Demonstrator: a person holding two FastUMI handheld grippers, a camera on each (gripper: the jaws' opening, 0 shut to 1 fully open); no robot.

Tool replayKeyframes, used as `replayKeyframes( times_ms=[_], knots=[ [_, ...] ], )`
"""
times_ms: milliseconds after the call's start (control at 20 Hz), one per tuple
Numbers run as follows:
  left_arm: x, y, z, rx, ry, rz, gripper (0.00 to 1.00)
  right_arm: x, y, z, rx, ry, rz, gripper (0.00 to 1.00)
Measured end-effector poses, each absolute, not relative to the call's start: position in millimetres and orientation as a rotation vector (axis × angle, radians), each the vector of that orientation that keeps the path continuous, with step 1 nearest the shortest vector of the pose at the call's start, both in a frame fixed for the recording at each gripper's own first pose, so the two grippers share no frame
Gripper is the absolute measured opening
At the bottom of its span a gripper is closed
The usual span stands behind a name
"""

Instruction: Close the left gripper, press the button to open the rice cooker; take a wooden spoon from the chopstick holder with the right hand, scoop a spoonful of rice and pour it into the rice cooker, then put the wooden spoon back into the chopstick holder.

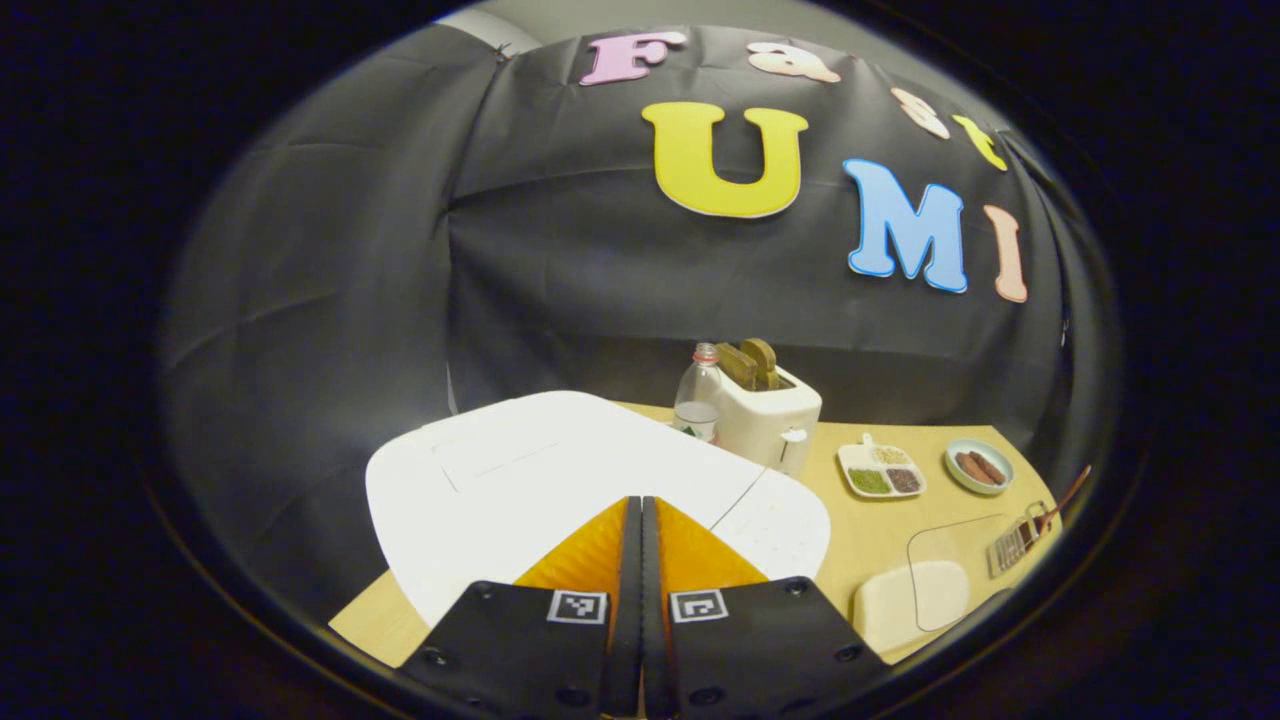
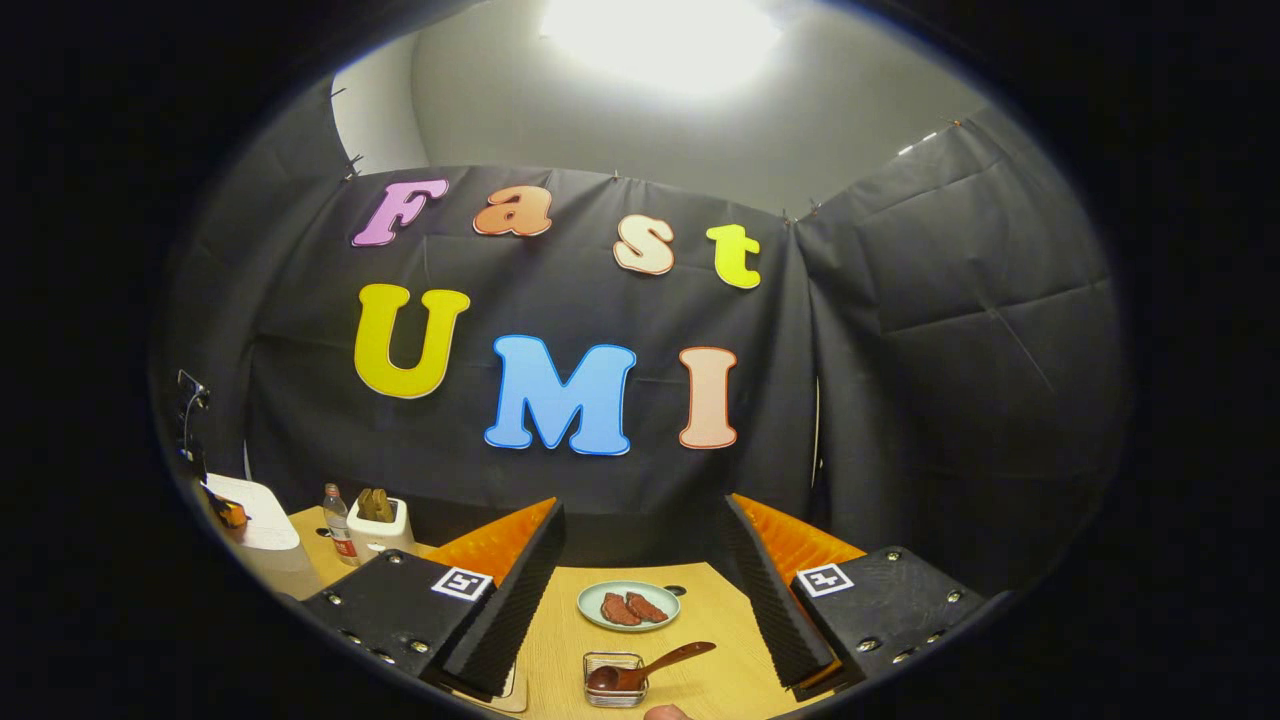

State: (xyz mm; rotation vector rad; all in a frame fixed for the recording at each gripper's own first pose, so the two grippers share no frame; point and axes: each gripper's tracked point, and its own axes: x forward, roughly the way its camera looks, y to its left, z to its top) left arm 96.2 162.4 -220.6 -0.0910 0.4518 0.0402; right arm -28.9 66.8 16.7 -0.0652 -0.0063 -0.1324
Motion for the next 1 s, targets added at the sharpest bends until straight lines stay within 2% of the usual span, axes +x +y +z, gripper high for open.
replayKeyframes(
  times_ms=[200,250,350,400,450,650,1000],
  knots=[
    [92.5,163.7,-227.0,-0.4,0.513,0.053,0.1,-28.8,72.1,17.5,-0.049,-0.003,-0.112,0.95],
    [94.7,163.5,-226.4,-0.405,0.509,0.049,0.09,-28.5,71.6,19.0,-0.051,-0.01,-0.109,0.95],
    [93.5,166.0,-226.1,-0.334,0.5,0.04,0.08,-27.4,71.4,21.2,-0.061,-0.019,-0.103,0.93],
    [96.2,168.0,-223.1,-0.308,0.489,0.043,0.07,-28.5,70.0,21.1,-0.064,-0.019,-0.101,0.95],
    [94.6,166.7,-220.3,-0.302,0.494,0.05,0.1,-29.1,68.7,22.1,-0.063,-0.02,-0.099,0.95],
    [99.8,170.9,-195.2,-0.306,0.439,0.073,0.1,-29.3,58.0,21.7,-0.055,-0.021,-0.103,0.95],
    [97.3,190.8,-102.0,-0.157,0.223,0.15,0.09,-26.4,35.9,22.8,-0.039,-0.027,-0.112,0.95]
  ],
)
